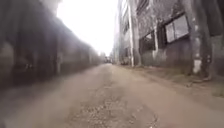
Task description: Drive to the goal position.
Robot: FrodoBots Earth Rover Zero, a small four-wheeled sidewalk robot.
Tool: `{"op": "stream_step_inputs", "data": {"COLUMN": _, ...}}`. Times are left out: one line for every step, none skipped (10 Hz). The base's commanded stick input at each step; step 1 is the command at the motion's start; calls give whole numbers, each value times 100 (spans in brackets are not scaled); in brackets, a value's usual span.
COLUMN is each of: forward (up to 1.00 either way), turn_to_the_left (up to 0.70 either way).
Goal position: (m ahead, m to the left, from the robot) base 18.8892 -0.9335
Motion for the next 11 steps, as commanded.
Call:
{"op": "stream_step_inputs", "data": {"forward": 100, "turn_to_the_left": 1}}
{"op": "stream_step_inputs", "data": {"forward": 100, "turn_to_the_left": 1}}
{"op": "stream_step_inputs", "data": {"forward": 100, "turn_to_the_left": 1}}
{"op": "stream_step_inputs", "data": {"forward": 100, "turn_to_the_left": 1}}
{"op": "stream_step_inputs", "data": {"forward": 100, "turn_to_the_left": 1}}
{"op": "stream_step_inputs", "data": {"forward": 100, "turn_to_the_left": 1}}
{"op": "stream_step_inputs", "data": {"forward": 100, "turn_to_the_left": 1}}
{"op": "stream_step_inputs", "data": {"forward": 100, "turn_to_the_left": 1}}
{"op": "stream_step_inputs", "data": {"forward": 100, "turn_to_the_left": -1}}
{"op": "stream_step_inputs", "data": {"forward": 100, "turn_to_the_left": -17}}
{"op": "stream_step_inputs", "data": {"forward": 100, "turn_to_the_left": -16}}
